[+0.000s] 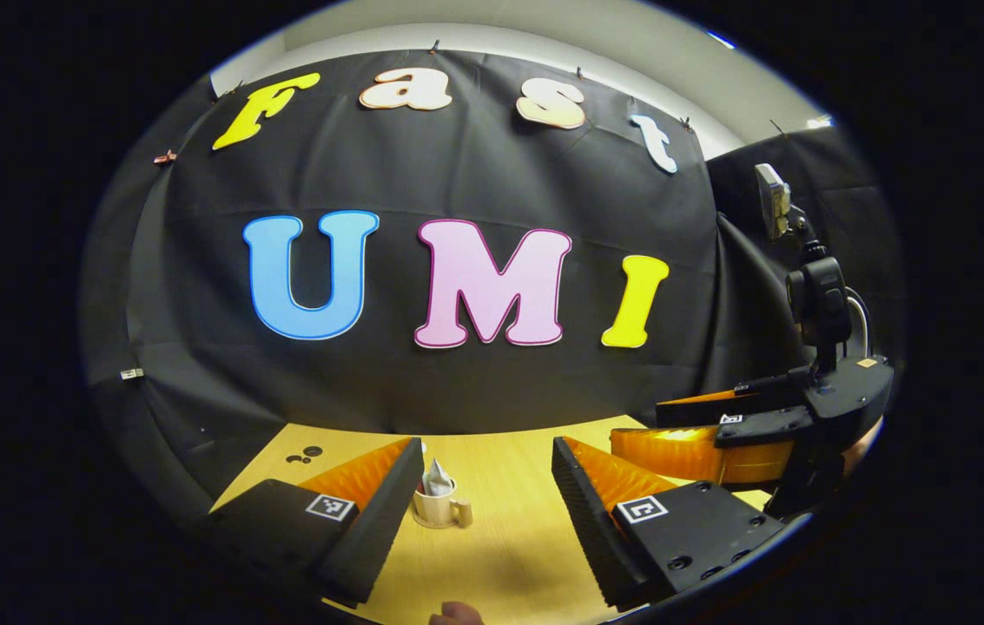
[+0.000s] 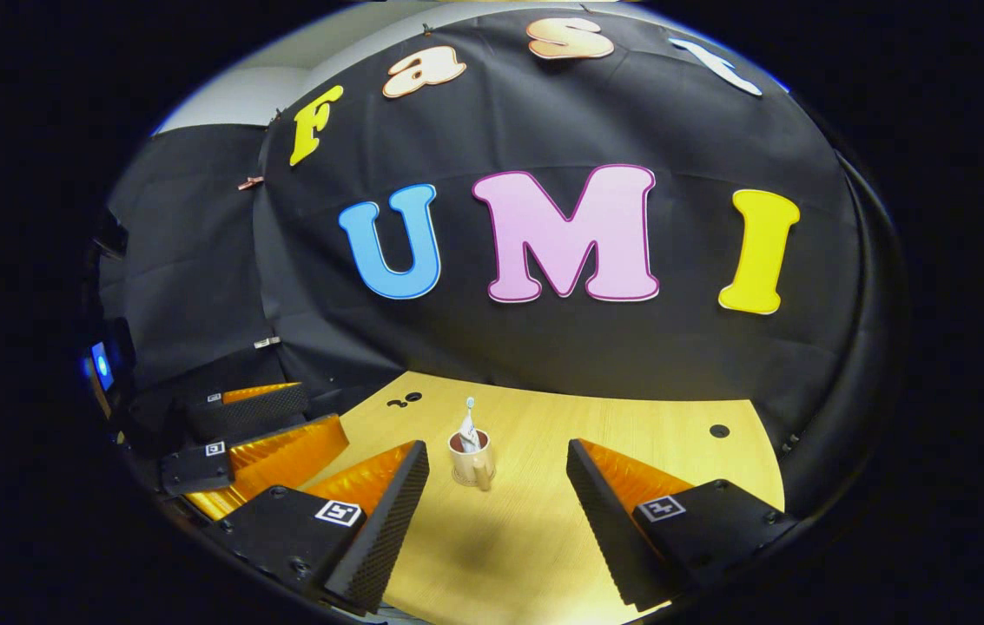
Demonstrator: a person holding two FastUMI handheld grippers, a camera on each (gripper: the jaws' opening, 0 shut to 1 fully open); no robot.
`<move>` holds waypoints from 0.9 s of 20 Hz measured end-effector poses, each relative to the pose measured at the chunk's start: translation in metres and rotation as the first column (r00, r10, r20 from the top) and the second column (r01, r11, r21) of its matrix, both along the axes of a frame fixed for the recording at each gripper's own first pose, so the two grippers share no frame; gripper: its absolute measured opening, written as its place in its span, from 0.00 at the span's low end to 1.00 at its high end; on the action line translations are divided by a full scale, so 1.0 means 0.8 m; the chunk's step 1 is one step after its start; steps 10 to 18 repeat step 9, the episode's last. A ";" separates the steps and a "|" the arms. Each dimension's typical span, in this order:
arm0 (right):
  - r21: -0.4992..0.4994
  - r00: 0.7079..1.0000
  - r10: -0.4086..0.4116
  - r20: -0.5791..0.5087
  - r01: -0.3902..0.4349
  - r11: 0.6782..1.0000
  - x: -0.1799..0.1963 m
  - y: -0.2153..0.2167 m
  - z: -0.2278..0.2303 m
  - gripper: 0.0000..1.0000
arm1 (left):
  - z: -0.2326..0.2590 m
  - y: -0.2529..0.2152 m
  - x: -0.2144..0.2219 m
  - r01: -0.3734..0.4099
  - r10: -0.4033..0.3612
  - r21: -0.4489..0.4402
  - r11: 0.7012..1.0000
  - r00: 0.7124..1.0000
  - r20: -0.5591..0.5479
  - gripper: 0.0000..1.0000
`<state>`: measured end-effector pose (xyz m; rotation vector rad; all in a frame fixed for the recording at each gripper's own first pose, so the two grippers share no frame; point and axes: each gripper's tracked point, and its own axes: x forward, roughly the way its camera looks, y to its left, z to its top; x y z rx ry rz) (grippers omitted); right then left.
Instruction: Put the toothbrush and toothpaste on the desktop into the cup, then pick up the cup and place it on the coaster on the desktop.
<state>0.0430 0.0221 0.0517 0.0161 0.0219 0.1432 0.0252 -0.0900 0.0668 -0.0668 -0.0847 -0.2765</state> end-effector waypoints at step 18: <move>-0.032 0.999 -0.027 0.035 0.028 0.999 -0.017 -0.004 0.007 0.98 | 0.003 -0.007 -0.013 -0.007 0.006 0.023 1.000 1.000 0.017 0.94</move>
